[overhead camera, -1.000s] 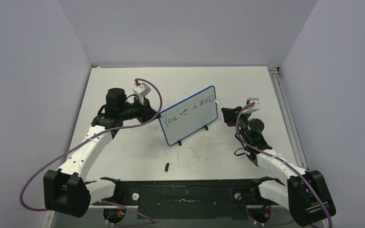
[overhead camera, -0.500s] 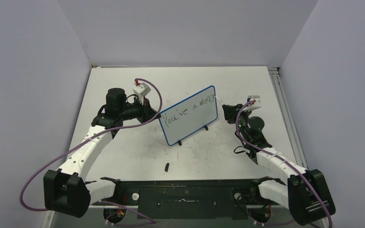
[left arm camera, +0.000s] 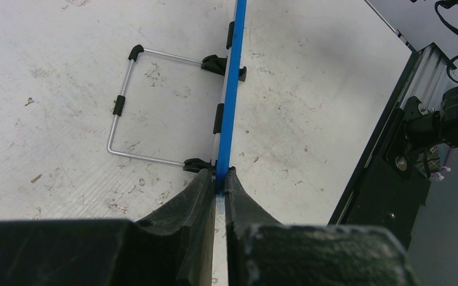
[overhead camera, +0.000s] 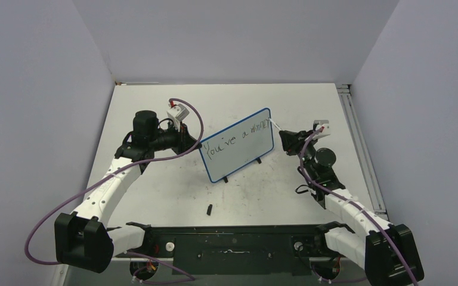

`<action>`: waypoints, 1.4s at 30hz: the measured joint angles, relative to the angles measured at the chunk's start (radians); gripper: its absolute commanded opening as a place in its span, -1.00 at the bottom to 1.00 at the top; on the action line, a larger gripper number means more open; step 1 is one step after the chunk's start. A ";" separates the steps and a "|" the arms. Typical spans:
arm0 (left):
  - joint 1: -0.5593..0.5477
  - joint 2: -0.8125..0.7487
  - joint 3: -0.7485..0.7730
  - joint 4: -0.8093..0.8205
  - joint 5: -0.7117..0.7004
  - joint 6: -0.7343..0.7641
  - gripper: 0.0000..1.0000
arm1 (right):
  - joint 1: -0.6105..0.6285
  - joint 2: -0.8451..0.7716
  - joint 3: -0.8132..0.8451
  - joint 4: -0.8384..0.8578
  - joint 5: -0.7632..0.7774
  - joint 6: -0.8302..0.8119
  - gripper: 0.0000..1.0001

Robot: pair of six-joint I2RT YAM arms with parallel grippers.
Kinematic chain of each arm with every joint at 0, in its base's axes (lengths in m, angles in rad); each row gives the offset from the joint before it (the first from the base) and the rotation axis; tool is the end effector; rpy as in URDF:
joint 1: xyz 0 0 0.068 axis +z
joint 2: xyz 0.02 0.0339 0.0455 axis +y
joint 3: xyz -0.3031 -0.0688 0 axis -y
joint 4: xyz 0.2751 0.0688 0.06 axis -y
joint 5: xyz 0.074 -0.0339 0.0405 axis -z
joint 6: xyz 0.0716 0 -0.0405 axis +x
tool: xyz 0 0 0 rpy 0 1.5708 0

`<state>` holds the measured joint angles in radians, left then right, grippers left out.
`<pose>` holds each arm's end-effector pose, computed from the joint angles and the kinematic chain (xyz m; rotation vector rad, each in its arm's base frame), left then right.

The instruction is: Write a sentence on the whiteboard

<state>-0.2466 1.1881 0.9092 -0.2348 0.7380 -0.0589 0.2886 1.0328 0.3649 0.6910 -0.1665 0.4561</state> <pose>0.2776 -0.1196 0.3142 0.6438 1.9694 -0.9521 0.2482 0.0861 0.2539 -0.0023 1.5926 0.7141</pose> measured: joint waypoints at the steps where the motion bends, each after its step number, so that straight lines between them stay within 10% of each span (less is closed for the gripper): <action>1: 0.000 0.000 0.000 0.000 0.000 0.000 -1.00 | 0.000 -0.017 0.000 -0.005 -0.005 0.000 -0.89; 26: -0.007 -0.006 -0.004 0.001 -0.008 -0.016 -1.00 | 0.150 -0.208 -0.037 -0.175 -0.245 0.003 -0.89; 42: -0.014 -0.016 -0.009 0.001 -0.016 -0.016 -1.00 | 0.457 0.112 -0.073 -0.027 -0.167 -0.003 -0.89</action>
<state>-0.2607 1.1717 0.9001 -0.2340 0.7223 -0.0746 0.7460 1.1446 0.2920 0.6643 -0.3332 0.4534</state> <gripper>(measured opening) 0.073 0.160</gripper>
